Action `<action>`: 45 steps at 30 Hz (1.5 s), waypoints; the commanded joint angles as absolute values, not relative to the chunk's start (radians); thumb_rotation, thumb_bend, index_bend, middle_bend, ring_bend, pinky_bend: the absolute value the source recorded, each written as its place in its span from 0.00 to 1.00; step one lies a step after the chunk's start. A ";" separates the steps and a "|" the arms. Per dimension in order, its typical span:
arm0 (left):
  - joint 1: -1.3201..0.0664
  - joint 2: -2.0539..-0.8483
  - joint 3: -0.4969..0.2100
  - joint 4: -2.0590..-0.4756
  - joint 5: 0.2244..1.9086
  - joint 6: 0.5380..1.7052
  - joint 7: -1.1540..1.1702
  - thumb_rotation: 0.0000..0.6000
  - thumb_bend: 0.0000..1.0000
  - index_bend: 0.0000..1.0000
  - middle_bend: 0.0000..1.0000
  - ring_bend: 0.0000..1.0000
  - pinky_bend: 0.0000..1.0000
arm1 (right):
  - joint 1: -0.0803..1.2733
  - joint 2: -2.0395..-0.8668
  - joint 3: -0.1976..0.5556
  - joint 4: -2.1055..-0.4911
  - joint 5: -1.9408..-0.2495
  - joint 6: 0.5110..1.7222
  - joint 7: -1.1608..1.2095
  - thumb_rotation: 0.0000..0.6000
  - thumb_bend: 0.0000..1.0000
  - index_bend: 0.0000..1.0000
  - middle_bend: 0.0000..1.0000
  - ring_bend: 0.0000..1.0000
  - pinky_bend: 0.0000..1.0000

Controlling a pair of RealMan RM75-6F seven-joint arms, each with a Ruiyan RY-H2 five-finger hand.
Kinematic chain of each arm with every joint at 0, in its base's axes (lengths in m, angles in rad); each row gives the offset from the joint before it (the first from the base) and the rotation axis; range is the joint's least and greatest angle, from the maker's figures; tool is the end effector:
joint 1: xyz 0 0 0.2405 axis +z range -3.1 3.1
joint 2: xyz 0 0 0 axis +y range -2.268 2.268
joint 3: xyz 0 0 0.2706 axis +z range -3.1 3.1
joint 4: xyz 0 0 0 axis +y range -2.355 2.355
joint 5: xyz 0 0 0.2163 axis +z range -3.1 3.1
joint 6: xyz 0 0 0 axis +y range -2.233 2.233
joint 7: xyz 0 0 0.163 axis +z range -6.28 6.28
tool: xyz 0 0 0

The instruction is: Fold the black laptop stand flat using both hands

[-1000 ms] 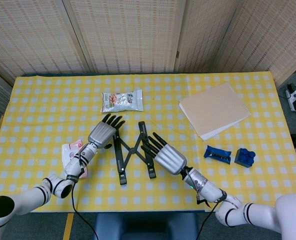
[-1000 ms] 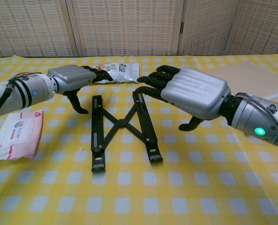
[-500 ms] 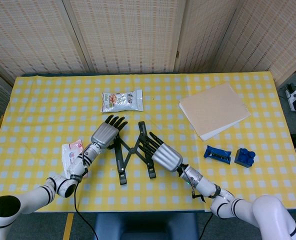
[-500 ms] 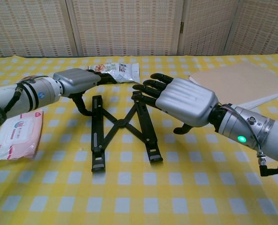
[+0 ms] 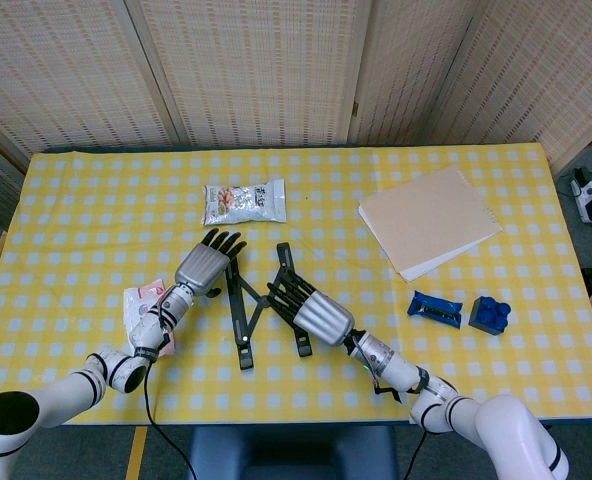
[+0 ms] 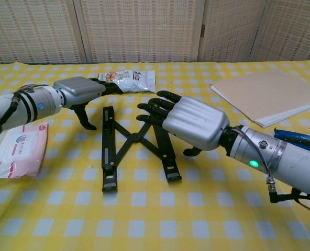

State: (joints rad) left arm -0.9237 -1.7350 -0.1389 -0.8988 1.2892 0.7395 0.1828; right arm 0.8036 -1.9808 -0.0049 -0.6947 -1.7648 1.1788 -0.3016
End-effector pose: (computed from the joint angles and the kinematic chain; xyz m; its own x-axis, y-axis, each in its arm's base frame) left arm -0.1670 0.4505 -0.0664 0.7024 0.1769 0.6895 0.6708 -0.4884 -0.5581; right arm -0.1353 -0.3518 -0.1299 0.7175 0.3089 0.6244 -0.2656 -0.7073 0.6551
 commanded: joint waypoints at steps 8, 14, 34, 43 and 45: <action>-0.927 -1.750 -0.136 -0.895 1.305 0.735 0.129 1.00 0.23 0.07 0.04 0.00 0.00 | 0.825 -2.026 -0.020 -0.629 -1.782 1.202 -0.272 1.00 0.17 0.00 0.00 0.00 0.00; -0.923 -1.746 -0.135 -0.903 1.307 0.733 0.106 1.00 0.23 0.07 0.04 0.00 0.00 | 0.835 -2.051 -0.040 -0.580 -1.799 1.218 -0.259 1.00 0.17 0.00 0.00 0.00 0.00; -0.920 -1.714 -0.142 -0.978 1.282 0.691 0.052 1.00 0.23 0.07 0.04 0.00 0.00 | 0.849 -2.153 -0.076 -0.401 -1.836 1.344 -0.194 1.00 0.17 0.00 0.00 0.00 0.00; -0.922 -1.690 -0.142 -1.031 1.271 0.668 0.040 1.00 0.23 0.06 0.04 0.00 0.00 | 0.857 -2.209 -0.088 -0.324 -1.848 1.426 -0.174 1.00 0.17 0.00 0.00 0.00 0.00; -0.922 -1.684 -0.142 -1.042 1.267 0.662 0.038 1.00 0.23 0.06 0.04 0.00 0.00 | 0.857 -2.218 -0.093 -0.310 -1.849 1.435 -0.166 1.00 0.17 0.00 0.00 0.00 0.00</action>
State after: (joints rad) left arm -0.9219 -1.6864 -0.1416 -1.0397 1.2685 0.6643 0.0395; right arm 0.8563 -2.2110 -0.0886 -0.3183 -1.8471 1.4296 -0.1713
